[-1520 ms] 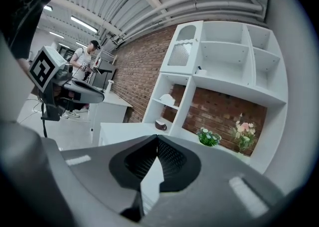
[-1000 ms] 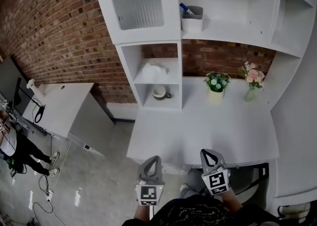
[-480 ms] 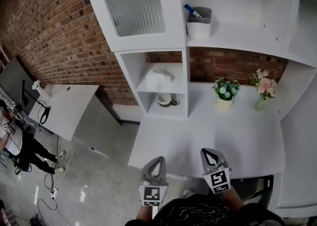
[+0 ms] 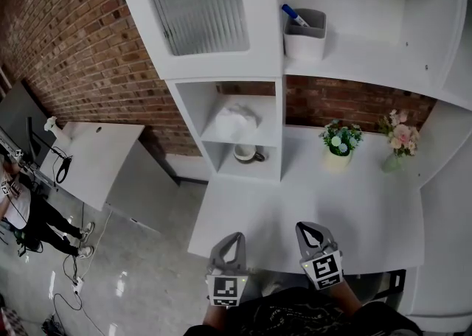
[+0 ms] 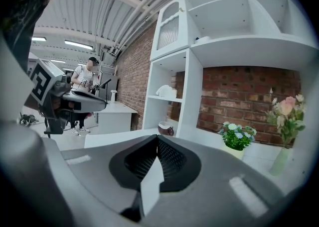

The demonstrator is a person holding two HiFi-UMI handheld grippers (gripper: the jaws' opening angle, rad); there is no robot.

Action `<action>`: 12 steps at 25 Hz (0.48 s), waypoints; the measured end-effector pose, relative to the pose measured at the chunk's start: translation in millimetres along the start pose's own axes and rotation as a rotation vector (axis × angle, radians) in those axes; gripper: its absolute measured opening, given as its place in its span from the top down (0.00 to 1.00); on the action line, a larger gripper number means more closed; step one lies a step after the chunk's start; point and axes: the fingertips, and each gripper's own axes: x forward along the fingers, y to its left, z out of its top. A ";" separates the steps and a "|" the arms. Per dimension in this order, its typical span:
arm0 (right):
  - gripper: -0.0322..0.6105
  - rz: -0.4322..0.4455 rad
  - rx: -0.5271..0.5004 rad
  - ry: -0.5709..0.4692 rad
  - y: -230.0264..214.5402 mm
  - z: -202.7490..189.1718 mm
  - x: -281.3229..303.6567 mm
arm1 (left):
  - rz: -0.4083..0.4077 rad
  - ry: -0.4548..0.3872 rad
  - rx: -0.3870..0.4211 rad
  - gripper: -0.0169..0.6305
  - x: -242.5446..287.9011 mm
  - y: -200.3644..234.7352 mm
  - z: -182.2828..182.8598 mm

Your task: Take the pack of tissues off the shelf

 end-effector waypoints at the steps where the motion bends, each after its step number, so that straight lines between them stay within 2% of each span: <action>1: 0.94 0.000 -0.002 0.000 -0.2 0.9 3.5 | 0.001 -0.003 0.000 0.96 3.1 3.7 0.1; 12: 0.94 -0.076 0.021 -0.028 -9.3 29.1 55.6 | -0.038 -0.022 0.014 0.96 39.8 54.0 2.0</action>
